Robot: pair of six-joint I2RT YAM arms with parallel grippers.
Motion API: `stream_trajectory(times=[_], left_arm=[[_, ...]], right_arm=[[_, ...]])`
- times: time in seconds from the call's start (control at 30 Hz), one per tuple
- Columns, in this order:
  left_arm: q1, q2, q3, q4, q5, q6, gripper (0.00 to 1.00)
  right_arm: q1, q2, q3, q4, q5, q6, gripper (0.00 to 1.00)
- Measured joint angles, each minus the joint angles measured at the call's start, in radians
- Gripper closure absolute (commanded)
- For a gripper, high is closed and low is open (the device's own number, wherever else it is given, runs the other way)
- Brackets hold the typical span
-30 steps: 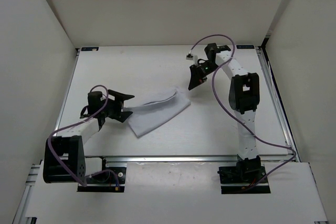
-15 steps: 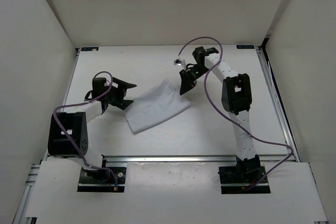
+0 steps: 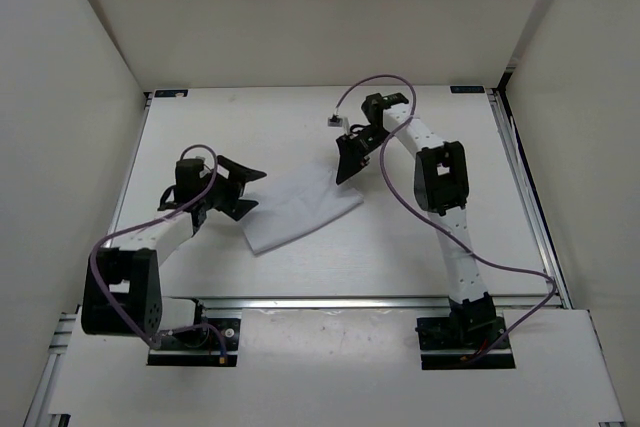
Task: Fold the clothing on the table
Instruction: Fold the skirt
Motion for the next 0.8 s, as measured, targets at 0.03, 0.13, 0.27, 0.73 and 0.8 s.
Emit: stream_trajectory(times=[0.03, 0.13, 0.27, 0.73, 0.8], left_arm=[[0.002, -0.030, -0.019, -0.009, 0.001, 0.005, 0.01], [0.011, -0.110, -0.075, -0.032, 0.000, 0.014, 0.01], [0.037, -0.217, -0.126, -0.090, -0.016, 0.019, 0.02], [0.052, -0.411, -0.224, -0.129, -0.053, -0.002, 0.01], [0.052, -0.441, -0.244, -0.128, -0.053, -0.017, 0.02]], right_arm=[[-0.008, 0.004, -0.005, -0.018, -0.001, -0.003, 0.31], [-0.045, 0.014, -0.005, -0.043, 0.000, -0.006, 0.12], [-0.095, 0.016, 0.032, -0.027, 0.032, 0.008, 0.15], [-0.080, 0.017, 0.034, 0.037, 0.115, 0.016, 0.26], [-0.077, 0.022, 0.034, 0.036, 0.122, 0.010, 0.27]])
